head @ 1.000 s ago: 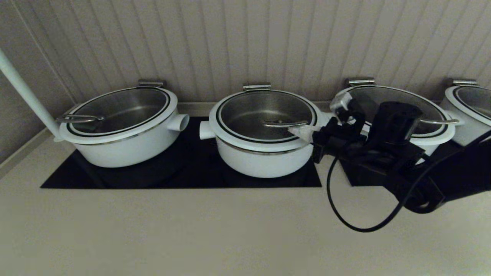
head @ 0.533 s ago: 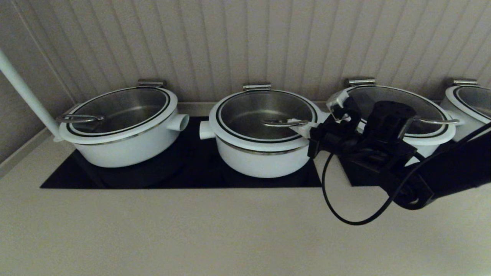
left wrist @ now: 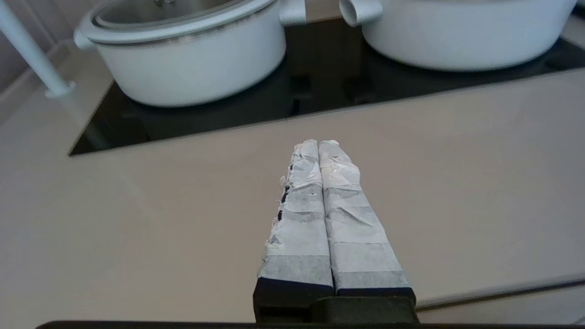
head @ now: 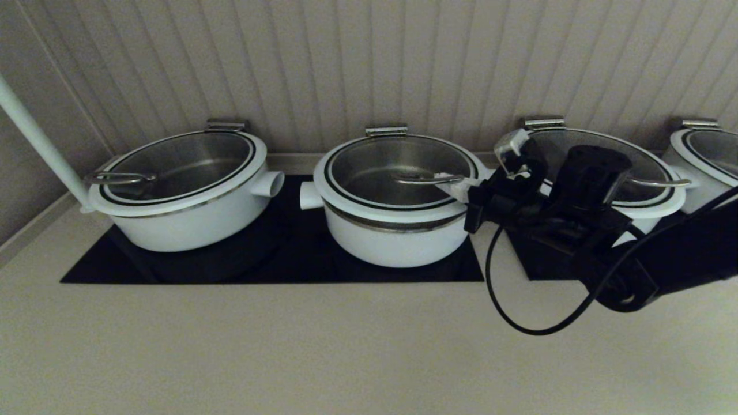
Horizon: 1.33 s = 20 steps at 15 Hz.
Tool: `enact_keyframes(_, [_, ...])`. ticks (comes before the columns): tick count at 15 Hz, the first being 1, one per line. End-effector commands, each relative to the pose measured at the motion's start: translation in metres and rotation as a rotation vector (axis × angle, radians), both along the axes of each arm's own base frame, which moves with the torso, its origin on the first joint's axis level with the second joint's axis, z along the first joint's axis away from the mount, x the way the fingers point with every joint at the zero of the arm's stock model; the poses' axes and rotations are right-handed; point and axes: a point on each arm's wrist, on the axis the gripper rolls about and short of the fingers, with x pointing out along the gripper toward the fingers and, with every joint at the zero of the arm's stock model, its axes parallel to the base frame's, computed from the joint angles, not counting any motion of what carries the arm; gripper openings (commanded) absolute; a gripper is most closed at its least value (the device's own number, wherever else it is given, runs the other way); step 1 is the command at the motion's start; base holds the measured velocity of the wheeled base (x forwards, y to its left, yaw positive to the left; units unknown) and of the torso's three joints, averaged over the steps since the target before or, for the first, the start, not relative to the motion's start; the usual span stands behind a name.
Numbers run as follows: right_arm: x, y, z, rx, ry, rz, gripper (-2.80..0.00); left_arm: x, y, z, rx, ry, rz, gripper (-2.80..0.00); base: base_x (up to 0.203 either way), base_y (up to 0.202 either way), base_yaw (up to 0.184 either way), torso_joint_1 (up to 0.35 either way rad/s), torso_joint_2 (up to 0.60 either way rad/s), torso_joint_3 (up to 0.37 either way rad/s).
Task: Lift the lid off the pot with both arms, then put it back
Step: Open the food pot lid a small opening with the right arm, then hold the pot lid with the left arm
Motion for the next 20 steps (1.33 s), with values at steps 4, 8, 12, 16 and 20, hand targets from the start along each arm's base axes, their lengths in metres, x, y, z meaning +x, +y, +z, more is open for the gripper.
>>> enact_keyframes(4, [0.001,0.001,0.02,0.021,-0.052,0.005,-2.8,0.011,0.0,0.032,0.001,0.057,-0.005,-2.8,0.0,0.0,0.0,0.0,0.0,0.0])
enact_keyframes(8, [0.002,0.001,0.022,0.021,-0.053,0.004,-2.8,0.028,0.0,0.064,-0.004,0.107,-0.021,-2.8,0.0,0.0,0.0,0.0,0.0,0.0])
enact_keyframes(12, [0.002,0.001,0.021,0.02,-0.051,0.005,-2.8,0.044,-0.004,0.083,0.003,0.095,-0.181,-2.8,0.0,0.0,0.0,0.0,0.0,0.0])
enact_keyframes(16, [0.003,0.001,0.02,0.019,-0.047,0.005,-2.8,0.058,-0.007,0.095,-0.008,0.125,-0.317,-2.8,0.0,0.0,0.0,0.0,0.0,0.0])
enact_keyframes(20, [0.004,0.002,0.018,0.018,-0.046,0.005,-2.8,0.078,-0.013,0.097,-0.013,0.212,-0.487,-2.8,0.0,0.0,0.0,0.0,0.0,0.0])
